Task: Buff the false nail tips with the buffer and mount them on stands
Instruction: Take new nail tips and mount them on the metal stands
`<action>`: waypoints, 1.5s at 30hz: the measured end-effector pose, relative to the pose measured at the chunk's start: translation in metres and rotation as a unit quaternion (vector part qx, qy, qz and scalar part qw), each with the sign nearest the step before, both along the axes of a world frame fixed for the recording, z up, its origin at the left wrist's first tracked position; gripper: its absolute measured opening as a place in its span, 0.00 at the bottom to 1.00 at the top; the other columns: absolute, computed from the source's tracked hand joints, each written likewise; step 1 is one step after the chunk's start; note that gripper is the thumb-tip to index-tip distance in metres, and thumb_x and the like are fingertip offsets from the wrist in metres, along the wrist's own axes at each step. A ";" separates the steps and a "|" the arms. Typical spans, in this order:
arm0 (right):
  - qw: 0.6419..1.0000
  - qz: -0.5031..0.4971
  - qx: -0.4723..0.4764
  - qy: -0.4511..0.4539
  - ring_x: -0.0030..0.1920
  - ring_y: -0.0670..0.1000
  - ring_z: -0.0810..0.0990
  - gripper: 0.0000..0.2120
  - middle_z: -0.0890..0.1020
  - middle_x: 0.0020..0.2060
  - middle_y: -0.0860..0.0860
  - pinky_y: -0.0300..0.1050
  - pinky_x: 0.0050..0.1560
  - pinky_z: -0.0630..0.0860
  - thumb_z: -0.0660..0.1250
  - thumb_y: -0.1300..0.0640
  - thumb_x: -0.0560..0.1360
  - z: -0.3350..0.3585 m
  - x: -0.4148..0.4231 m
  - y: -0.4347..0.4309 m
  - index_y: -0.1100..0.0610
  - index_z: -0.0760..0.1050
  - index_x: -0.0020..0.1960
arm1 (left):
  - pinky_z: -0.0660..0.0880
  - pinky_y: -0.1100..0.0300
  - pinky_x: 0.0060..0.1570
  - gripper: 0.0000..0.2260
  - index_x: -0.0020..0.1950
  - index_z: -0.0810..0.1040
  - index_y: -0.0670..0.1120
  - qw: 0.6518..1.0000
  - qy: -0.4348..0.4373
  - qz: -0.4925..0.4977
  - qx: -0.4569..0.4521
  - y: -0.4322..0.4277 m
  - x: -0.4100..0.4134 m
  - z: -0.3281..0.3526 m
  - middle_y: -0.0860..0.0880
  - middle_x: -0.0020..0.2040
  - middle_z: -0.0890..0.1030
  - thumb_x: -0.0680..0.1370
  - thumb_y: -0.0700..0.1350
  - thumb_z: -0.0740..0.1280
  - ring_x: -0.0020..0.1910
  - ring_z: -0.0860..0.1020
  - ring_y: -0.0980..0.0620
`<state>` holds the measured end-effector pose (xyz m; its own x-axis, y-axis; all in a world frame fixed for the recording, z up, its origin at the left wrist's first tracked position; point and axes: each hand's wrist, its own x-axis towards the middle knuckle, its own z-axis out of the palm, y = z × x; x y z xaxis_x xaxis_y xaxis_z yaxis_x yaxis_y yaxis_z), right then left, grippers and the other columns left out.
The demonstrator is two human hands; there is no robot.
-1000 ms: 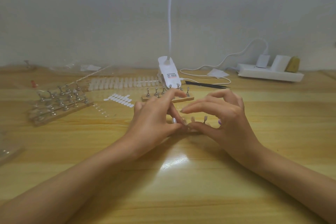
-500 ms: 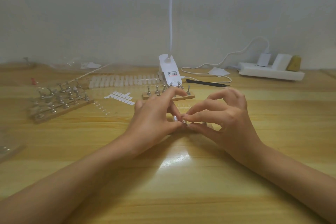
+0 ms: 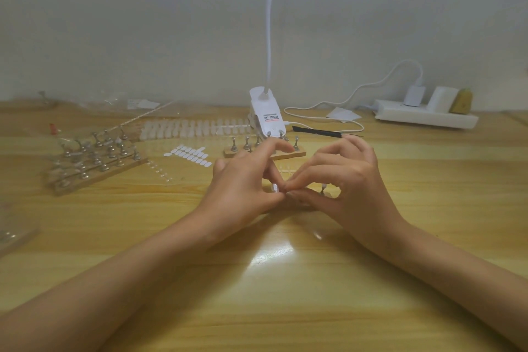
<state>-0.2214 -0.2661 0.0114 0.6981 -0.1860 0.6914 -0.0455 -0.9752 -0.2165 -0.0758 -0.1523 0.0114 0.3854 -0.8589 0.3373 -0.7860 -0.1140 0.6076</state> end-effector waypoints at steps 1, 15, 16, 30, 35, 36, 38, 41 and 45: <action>1.000 -0.007 -0.006 -0.002 0.46 0.51 0.79 0.06 0.84 0.39 0.40 0.62 0.68 0.62 0.73 0.47 0.70 0.000 0.000 0.000 0.49 0.85 0.42 | 0.59 0.56 0.56 0.24 0.64 0.69 0.63 1.000 0.000 -0.001 -0.001 0.000 0.000 0.000 0.69 0.42 0.80 0.72 0.51 0.75 0.55 0.71 0.67; 0.998 -0.009 0.057 0.000 0.44 0.48 0.75 0.04 0.82 0.37 0.38 0.59 0.66 0.63 0.74 0.47 0.69 -0.003 0.000 0.000 0.46 0.84 0.42 | 0.63 0.53 0.59 0.24 0.62 0.69 0.64 1.000 0.013 -0.011 -0.008 0.000 -0.001 0.001 0.67 0.41 0.80 0.73 0.47 0.76 0.51 0.73 0.67; 0.998 -0.010 0.057 0.001 0.44 0.49 0.75 0.04 0.82 0.38 0.39 0.60 0.66 0.63 0.75 0.48 0.69 -0.004 0.000 0.001 0.47 0.84 0.41 | 0.64 0.53 0.59 0.24 0.62 0.69 0.64 1.000 0.016 -0.012 -0.008 0.000 0.000 0.000 0.67 0.41 0.80 0.73 0.47 0.76 0.50 0.73 0.67; 0.981 -0.089 0.136 0.107 0.55 0.49 0.76 0.07 0.82 0.49 0.41 0.44 0.59 0.69 0.73 0.56 0.75 0.020 -0.027 -0.073 0.48 0.84 0.52 | 0.76 0.62 0.49 0.08 0.53 0.82 0.57 0.995 -0.004 -0.091 0.031 0.000 0.035 0.037 0.60 0.51 0.83 0.75 0.53 0.68 0.46 0.79 0.58; 0.973 -0.094 0.120 0.175 0.52 0.47 0.78 0.09 0.82 0.51 0.42 0.56 0.59 0.73 0.74 0.52 0.74 0.005 -0.019 -0.075 0.49 0.84 0.54 | 0.76 0.55 0.46 0.05 0.52 0.84 0.51 0.980 -0.155 -0.043 0.115 -0.022 0.042 0.027 0.58 0.45 0.78 0.77 0.47 0.72 0.42 0.76 0.58; 0.973 -0.088 0.129 0.170 0.50 0.46 0.79 0.08 0.82 0.49 0.42 0.55 0.58 0.74 0.74 0.53 0.74 0.004 -0.019 -0.076 0.49 0.85 0.53 | 0.76 0.55 0.44 0.06 0.52 0.84 0.51 0.979 -0.166 -0.036 0.116 -0.025 0.043 0.023 0.58 0.44 0.77 0.77 0.48 0.71 0.42 0.74 0.59; 0.972 -0.076 0.157 0.159 0.47 0.44 0.79 0.07 0.82 0.48 0.42 0.53 0.55 0.76 0.75 0.55 0.73 0.003 -0.019 -0.078 0.50 0.85 0.51 | 0.72 0.61 0.39 0.06 0.52 0.84 0.53 0.979 -0.181 -0.013 0.095 -0.028 0.042 0.017 0.58 0.42 0.77 0.76 0.50 0.72 0.40 0.73 0.62; 0.968 -0.071 0.184 0.154 0.47 0.42 0.79 0.07 0.82 0.47 0.41 0.49 0.54 0.77 0.75 0.56 0.73 0.003 -0.019 -0.078 0.50 0.86 0.50 | 0.67 0.64 0.35 0.06 0.50 0.83 0.54 0.976 -0.201 0.014 0.081 -0.028 0.039 0.012 0.58 0.42 0.78 0.74 0.52 0.73 0.40 0.74 0.60; 0.966 -0.070 0.197 0.151 0.47 0.42 0.80 0.06 0.82 0.47 0.41 0.49 0.53 0.78 0.75 0.56 0.73 0.002 -0.020 -0.079 0.49 0.85 0.50 | 0.72 0.59 0.38 0.08 0.50 0.81 0.55 0.980 -0.171 0.026 0.099 -0.028 0.041 0.014 0.59 0.41 0.78 0.73 0.54 0.74 0.43 0.76 0.59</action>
